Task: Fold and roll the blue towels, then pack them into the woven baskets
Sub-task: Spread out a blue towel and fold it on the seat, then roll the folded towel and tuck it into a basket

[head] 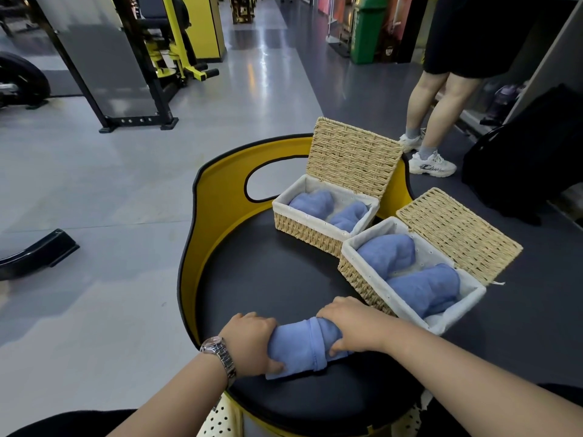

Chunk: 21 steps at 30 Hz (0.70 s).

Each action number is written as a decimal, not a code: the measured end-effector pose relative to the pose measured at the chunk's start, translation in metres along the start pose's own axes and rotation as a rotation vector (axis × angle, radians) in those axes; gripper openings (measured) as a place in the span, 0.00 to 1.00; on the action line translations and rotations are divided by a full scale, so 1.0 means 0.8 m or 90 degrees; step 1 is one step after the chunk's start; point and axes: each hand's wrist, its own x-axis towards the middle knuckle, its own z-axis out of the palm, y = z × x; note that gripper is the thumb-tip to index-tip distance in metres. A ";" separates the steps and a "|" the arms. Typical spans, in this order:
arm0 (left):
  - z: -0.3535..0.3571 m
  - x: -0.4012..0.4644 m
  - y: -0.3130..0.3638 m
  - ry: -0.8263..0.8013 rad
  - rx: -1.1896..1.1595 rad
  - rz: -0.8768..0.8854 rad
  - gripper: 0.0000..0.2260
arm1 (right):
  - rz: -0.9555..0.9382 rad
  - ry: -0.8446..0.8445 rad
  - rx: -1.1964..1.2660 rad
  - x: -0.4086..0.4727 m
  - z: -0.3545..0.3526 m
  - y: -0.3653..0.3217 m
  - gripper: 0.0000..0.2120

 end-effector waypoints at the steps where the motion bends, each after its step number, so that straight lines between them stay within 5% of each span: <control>1: 0.000 -0.001 0.001 -0.004 0.003 -0.002 0.25 | -0.002 -0.004 -0.007 0.000 -0.002 -0.001 0.18; 7: -0.009 -0.001 0.007 -0.007 0.007 -0.009 0.22 | 0.009 -0.011 0.045 -0.001 0.009 0.004 0.34; 11: -0.011 -0.003 0.010 -0.019 -0.001 -0.010 0.22 | -0.060 0.014 -0.007 0.004 0.012 0.002 0.19; 16: -0.021 -0.006 0.008 -0.060 -0.080 -0.022 0.21 | -0.066 0.075 0.044 0.001 0.015 0.001 0.12; 21: -0.062 -0.001 0.015 0.069 -0.177 -0.007 0.19 | -0.035 0.180 0.119 -0.010 -0.026 0.031 0.16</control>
